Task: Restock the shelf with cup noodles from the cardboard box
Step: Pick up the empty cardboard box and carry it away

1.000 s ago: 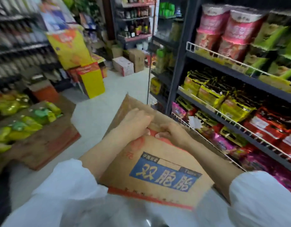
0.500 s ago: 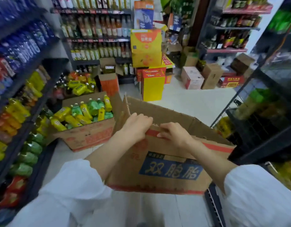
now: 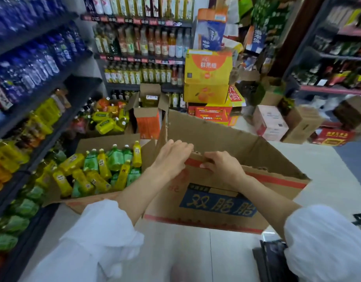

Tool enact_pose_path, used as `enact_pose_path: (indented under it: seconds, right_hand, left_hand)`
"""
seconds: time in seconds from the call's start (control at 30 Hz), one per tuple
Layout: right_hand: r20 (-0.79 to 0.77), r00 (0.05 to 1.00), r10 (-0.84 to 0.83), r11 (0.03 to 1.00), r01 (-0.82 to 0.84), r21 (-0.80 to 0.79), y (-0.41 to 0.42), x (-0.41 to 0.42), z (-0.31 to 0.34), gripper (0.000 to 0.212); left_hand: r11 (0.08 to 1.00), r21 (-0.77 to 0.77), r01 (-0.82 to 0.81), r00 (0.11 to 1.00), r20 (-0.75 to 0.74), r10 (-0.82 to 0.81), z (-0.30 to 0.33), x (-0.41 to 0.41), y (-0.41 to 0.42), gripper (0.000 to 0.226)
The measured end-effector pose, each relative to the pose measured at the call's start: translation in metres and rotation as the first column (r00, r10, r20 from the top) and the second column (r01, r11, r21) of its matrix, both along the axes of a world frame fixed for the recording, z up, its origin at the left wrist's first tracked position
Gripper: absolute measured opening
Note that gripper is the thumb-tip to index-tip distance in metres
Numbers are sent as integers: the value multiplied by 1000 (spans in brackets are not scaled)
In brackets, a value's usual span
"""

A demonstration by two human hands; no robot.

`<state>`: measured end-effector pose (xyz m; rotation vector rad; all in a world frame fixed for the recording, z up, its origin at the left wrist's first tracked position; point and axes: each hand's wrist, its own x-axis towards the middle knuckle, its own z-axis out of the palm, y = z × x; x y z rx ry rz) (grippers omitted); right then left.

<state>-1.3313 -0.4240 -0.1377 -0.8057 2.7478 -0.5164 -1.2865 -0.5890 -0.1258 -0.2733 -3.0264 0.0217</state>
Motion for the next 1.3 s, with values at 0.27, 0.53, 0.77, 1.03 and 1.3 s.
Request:
enact_pose_path:
  seconds: [0.27, 0.53, 0.77, 1.03, 1.3]
  right_hand:
    - [-204, 976, 78, 990, -52, 129, 2, -215, -21, 24]
    - [-240, 946, 217, 941, -138, 308, -15, -450, -46, 33]
    - [-271, 932, 241, 934, -147, 326, -40, -586, -108, 30]
    - [-268, 921, 283, 921, -183, 343, -65, -680, -174, 24]
    - [-222, 909, 353, 888, -250, 387, -112, -707, -224, 40]
  left_hand:
    - [999, 3, -37, 999, -18, 37, -25, -209, 4, 28]
    - [990, 34, -140, 990, 22, 140, -53, -425, -5, 36]
    - [987, 77, -142, 989, 46, 139, -102, -563, -24, 43]
    - [983, 105, -149, 988, 55, 143, -169, -664, -46, 40]
    - [975, 64, -213, 971, 128, 204, -235, -690, -88, 42]
